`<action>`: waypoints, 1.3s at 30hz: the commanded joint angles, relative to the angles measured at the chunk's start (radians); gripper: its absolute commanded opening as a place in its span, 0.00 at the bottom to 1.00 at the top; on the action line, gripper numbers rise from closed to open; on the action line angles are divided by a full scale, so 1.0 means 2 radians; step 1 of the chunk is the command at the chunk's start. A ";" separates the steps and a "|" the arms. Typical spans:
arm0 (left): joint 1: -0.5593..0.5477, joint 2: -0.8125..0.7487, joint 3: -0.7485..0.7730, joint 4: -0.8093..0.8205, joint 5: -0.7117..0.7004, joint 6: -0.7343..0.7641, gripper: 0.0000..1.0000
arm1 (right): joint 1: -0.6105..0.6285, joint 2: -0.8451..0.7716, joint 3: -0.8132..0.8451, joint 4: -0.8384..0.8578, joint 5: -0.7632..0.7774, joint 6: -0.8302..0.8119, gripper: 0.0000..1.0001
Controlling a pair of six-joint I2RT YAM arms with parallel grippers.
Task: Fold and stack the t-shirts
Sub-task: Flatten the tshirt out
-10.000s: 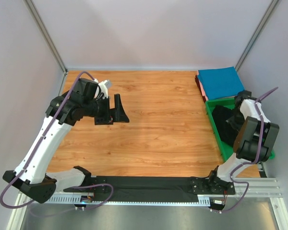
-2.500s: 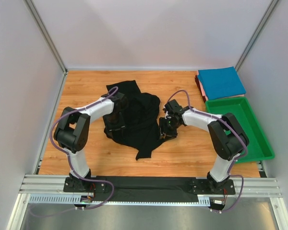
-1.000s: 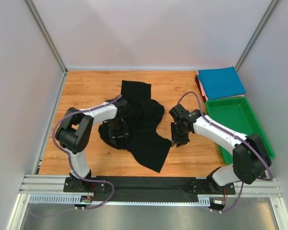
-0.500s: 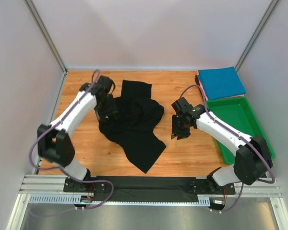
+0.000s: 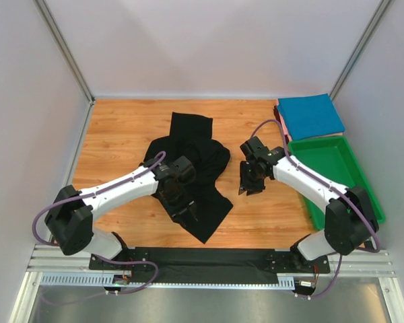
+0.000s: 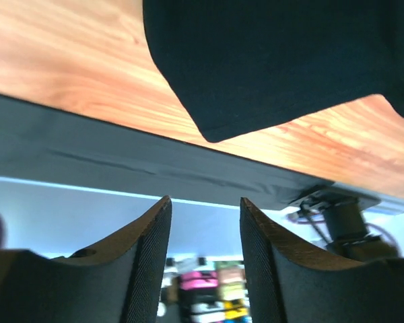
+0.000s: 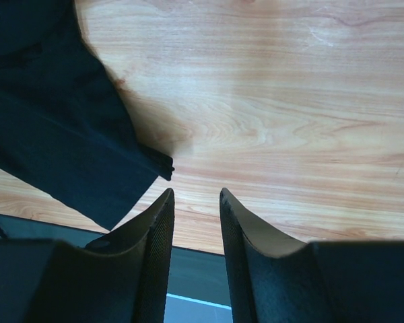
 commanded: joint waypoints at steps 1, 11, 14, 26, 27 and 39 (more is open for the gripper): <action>-0.035 0.019 0.003 0.026 0.020 -0.142 0.52 | -0.007 -0.033 -0.010 0.018 0.001 -0.008 0.35; -0.081 0.110 0.017 0.057 0.044 -0.213 0.51 | -0.054 -0.084 -0.034 0.013 0.003 -0.019 0.34; -0.086 0.116 0.005 0.060 0.043 -0.225 0.50 | -0.064 -0.087 -0.037 0.013 0.002 -0.021 0.34; -0.098 0.131 -0.013 0.073 0.048 -0.233 0.49 | -0.085 -0.090 -0.053 0.014 -0.007 -0.027 0.33; -0.098 0.133 -0.017 0.079 0.052 -0.237 0.48 | -0.086 -0.089 -0.053 0.014 -0.009 -0.028 0.33; -0.098 0.167 -0.013 0.082 0.049 -0.228 0.45 | -0.098 -0.086 -0.043 0.000 -0.004 -0.047 0.33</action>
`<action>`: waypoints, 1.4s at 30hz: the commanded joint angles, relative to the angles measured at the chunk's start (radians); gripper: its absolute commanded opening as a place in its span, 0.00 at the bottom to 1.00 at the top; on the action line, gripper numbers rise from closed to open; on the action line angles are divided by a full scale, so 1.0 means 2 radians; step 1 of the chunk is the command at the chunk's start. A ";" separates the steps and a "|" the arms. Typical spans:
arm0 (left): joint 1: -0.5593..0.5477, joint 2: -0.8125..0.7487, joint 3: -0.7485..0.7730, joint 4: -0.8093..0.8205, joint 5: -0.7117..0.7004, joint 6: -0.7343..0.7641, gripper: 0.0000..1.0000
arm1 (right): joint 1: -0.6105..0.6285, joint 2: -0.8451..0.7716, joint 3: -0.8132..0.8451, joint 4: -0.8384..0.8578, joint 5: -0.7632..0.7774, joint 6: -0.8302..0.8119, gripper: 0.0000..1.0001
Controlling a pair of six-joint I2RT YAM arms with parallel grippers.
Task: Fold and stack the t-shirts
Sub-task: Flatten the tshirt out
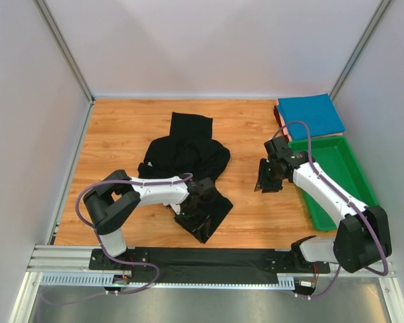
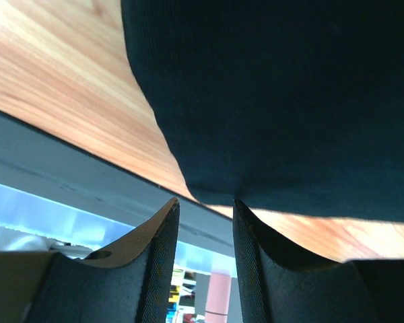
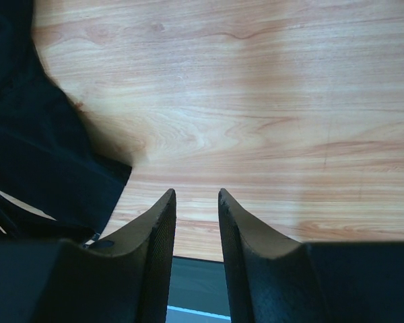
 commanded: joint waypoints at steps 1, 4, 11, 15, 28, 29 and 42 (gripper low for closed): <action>-0.003 0.007 0.007 -0.012 0.008 -0.011 0.45 | -0.007 -0.004 0.010 0.000 0.001 -0.015 0.33; -0.003 0.010 0.010 -0.016 0.004 -0.010 0.45 | -0.011 0.000 0.008 0.002 -0.003 -0.016 0.33; -0.003 0.014 0.002 -0.025 -0.005 -0.008 0.43 | -0.012 0.007 0.007 0.010 -0.006 -0.015 0.33; -0.001 0.023 -0.001 -0.015 -0.001 -0.005 0.32 | -0.012 0.006 0.005 0.010 -0.005 -0.015 0.33; 0.017 0.005 -0.005 -0.028 -0.030 0.018 0.00 | -0.012 0.002 0.008 0.010 -0.008 -0.012 0.33; 0.024 -0.008 -0.007 -0.035 -0.038 0.025 0.00 | -0.011 0.003 0.008 0.012 -0.009 -0.011 0.33; 0.093 -0.066 0.035 -0.134 -0.173 0.168 0.00 | -0.012 0.009 0.019 0.018 -0.024 -0.001 0.33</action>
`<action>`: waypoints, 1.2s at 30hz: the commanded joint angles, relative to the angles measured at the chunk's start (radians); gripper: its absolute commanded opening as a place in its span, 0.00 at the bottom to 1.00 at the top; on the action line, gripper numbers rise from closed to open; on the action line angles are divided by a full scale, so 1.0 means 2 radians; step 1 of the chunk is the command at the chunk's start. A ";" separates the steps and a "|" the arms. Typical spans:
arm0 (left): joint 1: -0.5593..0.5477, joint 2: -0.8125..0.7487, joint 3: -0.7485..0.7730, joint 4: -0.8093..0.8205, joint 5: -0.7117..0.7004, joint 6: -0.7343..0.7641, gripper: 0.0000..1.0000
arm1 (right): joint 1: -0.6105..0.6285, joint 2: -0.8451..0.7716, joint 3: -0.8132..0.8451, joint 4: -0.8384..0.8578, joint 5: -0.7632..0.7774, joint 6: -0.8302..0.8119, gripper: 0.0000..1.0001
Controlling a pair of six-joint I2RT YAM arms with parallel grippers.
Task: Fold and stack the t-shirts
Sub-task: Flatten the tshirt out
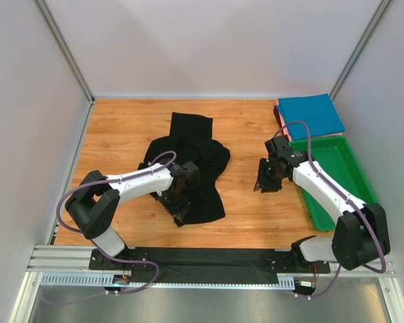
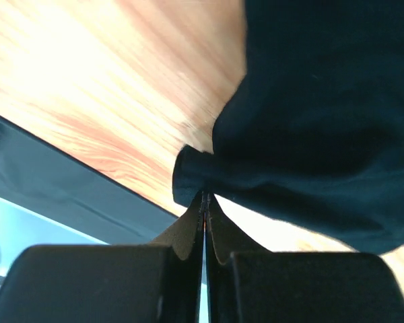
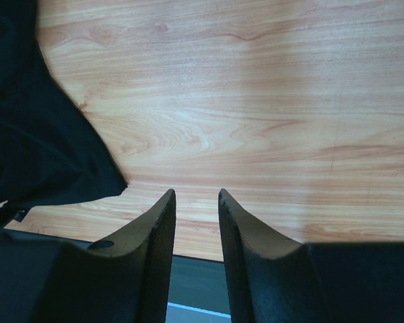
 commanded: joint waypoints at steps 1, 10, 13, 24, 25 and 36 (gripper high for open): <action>0.010 -0.005 0.031 -0.034 -0.024 0.088 0.00 | -0.002 0.000 0.019 0.014 -0.006 0.002 0.34; 0.004 -0.078 -0.019 0.011 0.008 0.108 0.50 | -0.002 0.003 0.016 0.018 -0.008 0.001 0.33; 0.001 -0.110 -0.080 0.076 0.047 0.078 0.50 | -0.002 0.002 0.012 0.018 -0.007 0.001 0.33; -0.043 -0.054 -0.063 0.106 0.059 0.078 0.50 | -0.002 0.008 0.010 0.023 -0.008 0.001 0.33; -0.045 -0.042 -0.062 0.108 0.063 0.078 0.50 | -0.002 0.007 0.010 0.023 -0.008 0.000 0.33; -0.065 -0.024 -0.019 0.041 0.040 0.081 0.50 | -0.002 0.003 -0.004 0.029 -0.004 0.002 0.33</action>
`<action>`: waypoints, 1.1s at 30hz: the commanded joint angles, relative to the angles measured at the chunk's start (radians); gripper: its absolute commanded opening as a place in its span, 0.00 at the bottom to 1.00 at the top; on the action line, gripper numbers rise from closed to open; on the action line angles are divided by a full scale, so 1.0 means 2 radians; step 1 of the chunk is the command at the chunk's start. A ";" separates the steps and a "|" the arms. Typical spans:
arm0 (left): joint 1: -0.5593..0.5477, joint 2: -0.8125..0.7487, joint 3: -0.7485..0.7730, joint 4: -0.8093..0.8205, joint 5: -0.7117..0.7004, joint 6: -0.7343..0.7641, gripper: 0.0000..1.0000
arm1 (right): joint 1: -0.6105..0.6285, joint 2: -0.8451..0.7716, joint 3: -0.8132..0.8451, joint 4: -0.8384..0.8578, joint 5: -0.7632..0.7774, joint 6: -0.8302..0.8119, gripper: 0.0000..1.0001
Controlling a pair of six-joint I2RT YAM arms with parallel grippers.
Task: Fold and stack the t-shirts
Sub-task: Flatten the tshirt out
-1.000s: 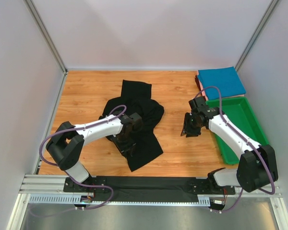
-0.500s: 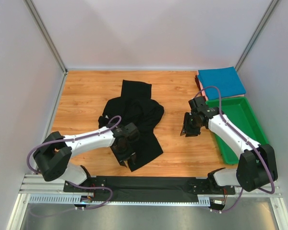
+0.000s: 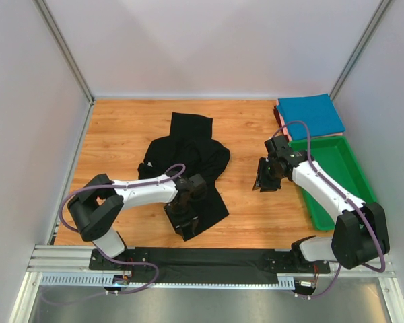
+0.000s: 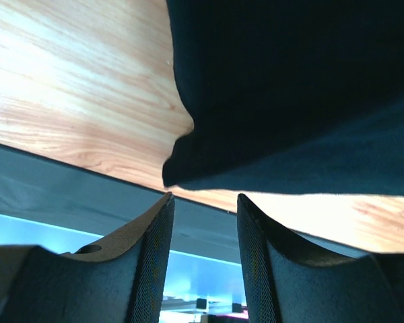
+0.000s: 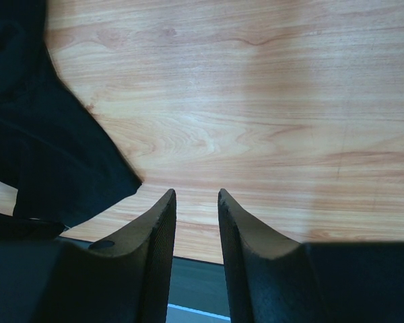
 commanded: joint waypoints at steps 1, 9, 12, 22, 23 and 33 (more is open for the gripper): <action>-0.006 -0.032 0.015 -0.022 -0.016 -0.002 0.50 | -0.002 0.000 -0.004 0.020 0.002 0.002 0.33; -0.007 -0.069 -0.041 0.026 -0.007 -0.024 0.50 | -0.002 0.008 -0.011 0.029 -0.001 0.009 0.33; -0.006 -0.057 -0.050 0.037 -0.007 -0.025 0.49 | -0.002 0.008 -0.014 0.031 -0.001 0.010 0.33; 0.000 -0.019 -0.067 0.076 0.000 -0.021 0.48 | -0.002 0.016 -0.005 0.027 0.005 0.012 0.33; 0.002 -0.014 -0.067 0.078 0.003 -0.020 0.47 | -0.002 0.017 -0.004 0.026 0.006 0.013 0.33; 0.063 -0.069 -0.055 -0.025 -0.045 0.021 0.02 | -0.002 0.058 0.038 0.056 0.008 0.023 0.34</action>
